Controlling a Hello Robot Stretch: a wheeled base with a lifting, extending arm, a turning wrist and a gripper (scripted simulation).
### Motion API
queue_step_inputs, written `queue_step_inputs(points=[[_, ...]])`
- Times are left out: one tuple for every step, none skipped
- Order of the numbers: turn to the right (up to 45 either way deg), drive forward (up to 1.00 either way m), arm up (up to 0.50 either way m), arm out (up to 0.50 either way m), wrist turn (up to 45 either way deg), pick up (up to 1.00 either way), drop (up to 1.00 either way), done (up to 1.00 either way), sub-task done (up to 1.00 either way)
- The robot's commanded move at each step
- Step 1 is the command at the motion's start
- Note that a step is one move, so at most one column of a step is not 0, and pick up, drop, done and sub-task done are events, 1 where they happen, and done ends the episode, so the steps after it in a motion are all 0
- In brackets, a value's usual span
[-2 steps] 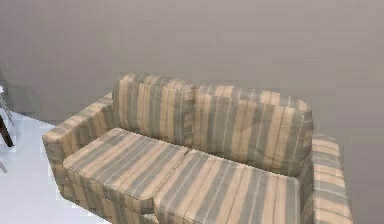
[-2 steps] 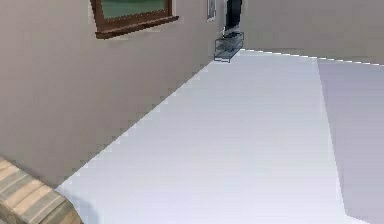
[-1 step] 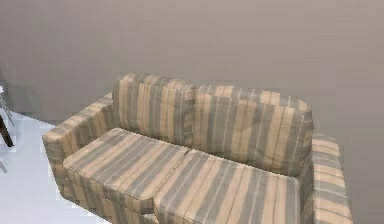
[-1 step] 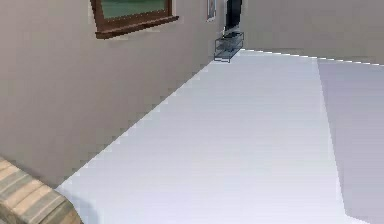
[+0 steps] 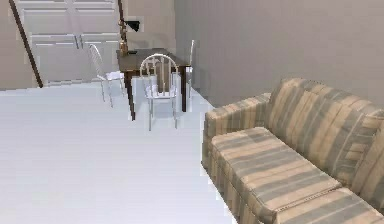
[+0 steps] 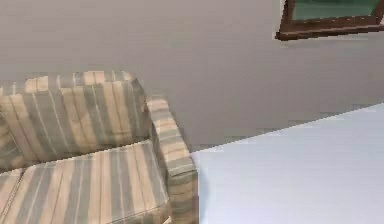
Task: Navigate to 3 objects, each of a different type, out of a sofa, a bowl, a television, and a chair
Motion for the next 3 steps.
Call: queue_step_inputs(points=[[-18.0,0.0,0.0,0.0,0.0,0.0,0.0,0.0,0.0],[0.0,1.0,0.0,0.0,0.0,0.0,0.0,0.0,0.0],[-6.0,0.0,0.0,0.0,0.0,0.0,0.0,0.0,0.0]])
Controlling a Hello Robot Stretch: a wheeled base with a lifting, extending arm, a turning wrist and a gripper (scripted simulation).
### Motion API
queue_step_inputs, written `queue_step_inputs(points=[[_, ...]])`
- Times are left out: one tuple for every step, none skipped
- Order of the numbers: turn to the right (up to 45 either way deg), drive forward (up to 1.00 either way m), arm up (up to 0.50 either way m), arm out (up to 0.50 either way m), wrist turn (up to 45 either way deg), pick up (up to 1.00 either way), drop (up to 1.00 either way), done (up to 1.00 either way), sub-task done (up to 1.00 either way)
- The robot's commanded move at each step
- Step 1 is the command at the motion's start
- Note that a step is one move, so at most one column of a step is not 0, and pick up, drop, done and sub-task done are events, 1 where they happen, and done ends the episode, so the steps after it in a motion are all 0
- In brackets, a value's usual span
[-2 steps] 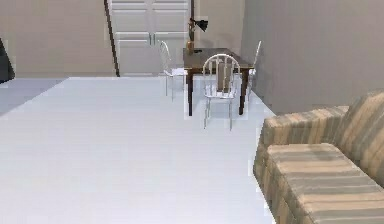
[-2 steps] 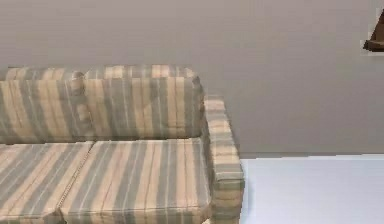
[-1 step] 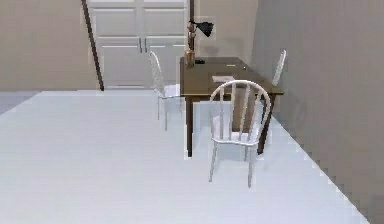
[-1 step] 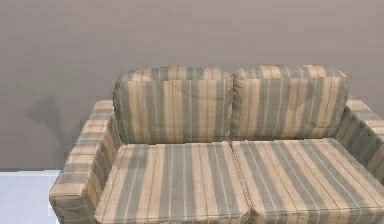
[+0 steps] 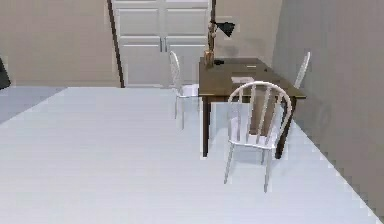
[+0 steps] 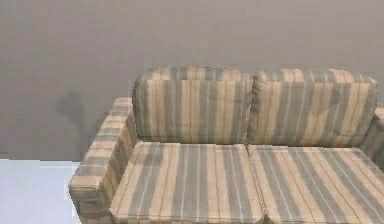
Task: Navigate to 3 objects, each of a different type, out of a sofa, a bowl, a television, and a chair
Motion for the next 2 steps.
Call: queue_step_inputs(points=[[0.0,0.65,0.0,0.0,0.0,0.0,0.0,0.0,0.0],[27.0,0.0,0.0,0.0,0.0,0.0,0.0,0.0,0.0]])
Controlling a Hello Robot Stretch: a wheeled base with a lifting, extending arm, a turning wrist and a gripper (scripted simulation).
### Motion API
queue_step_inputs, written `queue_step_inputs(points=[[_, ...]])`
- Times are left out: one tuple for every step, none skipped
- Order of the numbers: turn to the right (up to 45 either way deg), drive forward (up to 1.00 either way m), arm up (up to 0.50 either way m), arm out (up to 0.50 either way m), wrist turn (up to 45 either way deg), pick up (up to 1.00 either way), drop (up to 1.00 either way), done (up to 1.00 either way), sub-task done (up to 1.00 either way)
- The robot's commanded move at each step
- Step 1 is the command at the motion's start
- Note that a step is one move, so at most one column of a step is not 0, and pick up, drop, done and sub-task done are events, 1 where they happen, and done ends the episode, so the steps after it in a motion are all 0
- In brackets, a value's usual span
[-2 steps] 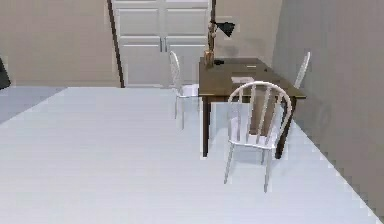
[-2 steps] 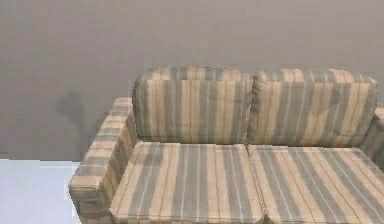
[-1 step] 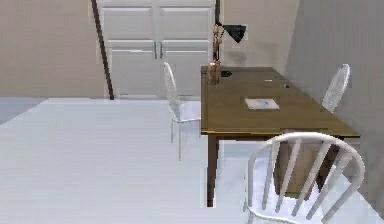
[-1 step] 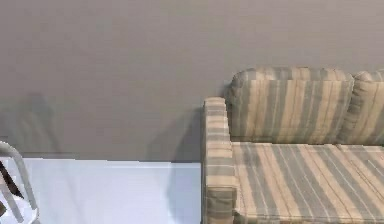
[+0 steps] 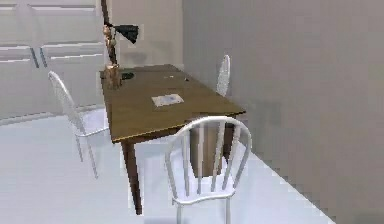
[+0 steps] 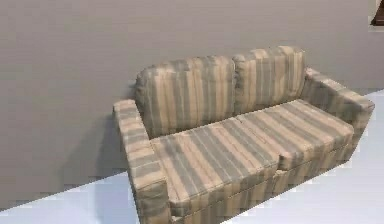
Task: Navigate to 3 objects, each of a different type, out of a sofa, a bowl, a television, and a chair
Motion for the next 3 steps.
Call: queue_step_inputs(points=[[0.0,0.0,0.0,0.0,0.0,0.0,0.0,0.0,1.0],[45.0,0.0,0.0,0.0,0.0,0.0,0.0,0.0,0.0],[45.0,0.0,0.0,0.0,0.0,0.0,0.0,0.0,0.0]])
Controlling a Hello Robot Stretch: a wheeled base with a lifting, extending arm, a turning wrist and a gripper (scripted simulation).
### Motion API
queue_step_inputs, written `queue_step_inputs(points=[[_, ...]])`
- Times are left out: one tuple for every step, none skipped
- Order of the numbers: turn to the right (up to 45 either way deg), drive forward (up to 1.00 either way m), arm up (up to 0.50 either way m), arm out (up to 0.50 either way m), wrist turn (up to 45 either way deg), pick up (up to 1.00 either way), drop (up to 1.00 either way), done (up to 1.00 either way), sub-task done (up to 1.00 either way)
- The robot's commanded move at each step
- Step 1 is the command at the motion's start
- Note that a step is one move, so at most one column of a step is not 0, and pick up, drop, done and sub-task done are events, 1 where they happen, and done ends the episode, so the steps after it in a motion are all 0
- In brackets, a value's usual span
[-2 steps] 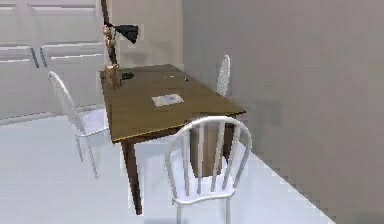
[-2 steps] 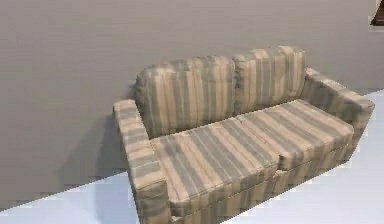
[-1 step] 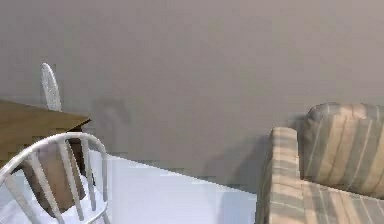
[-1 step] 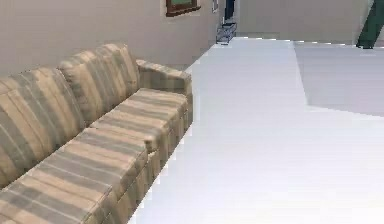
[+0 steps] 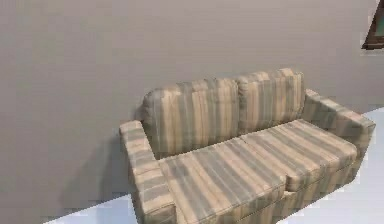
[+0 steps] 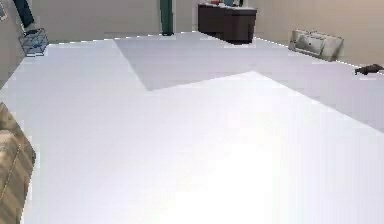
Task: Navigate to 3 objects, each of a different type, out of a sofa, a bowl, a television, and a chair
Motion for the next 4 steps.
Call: queue_step_inputs(points=[[45.0,0.0,0.0,0.0,0.0,0.0,0.0,0.0,0.0],[15.0,0.0,0.0,0.0,0.0,0.0,0.0,0.0,0.0],[0.0,1.0,0.0,0.0,0.0,0.0,0.0,0.0,0.0],[3.0,0.0,0.0,0.0,0.0,0.0,0.0,0.0,0.0]])
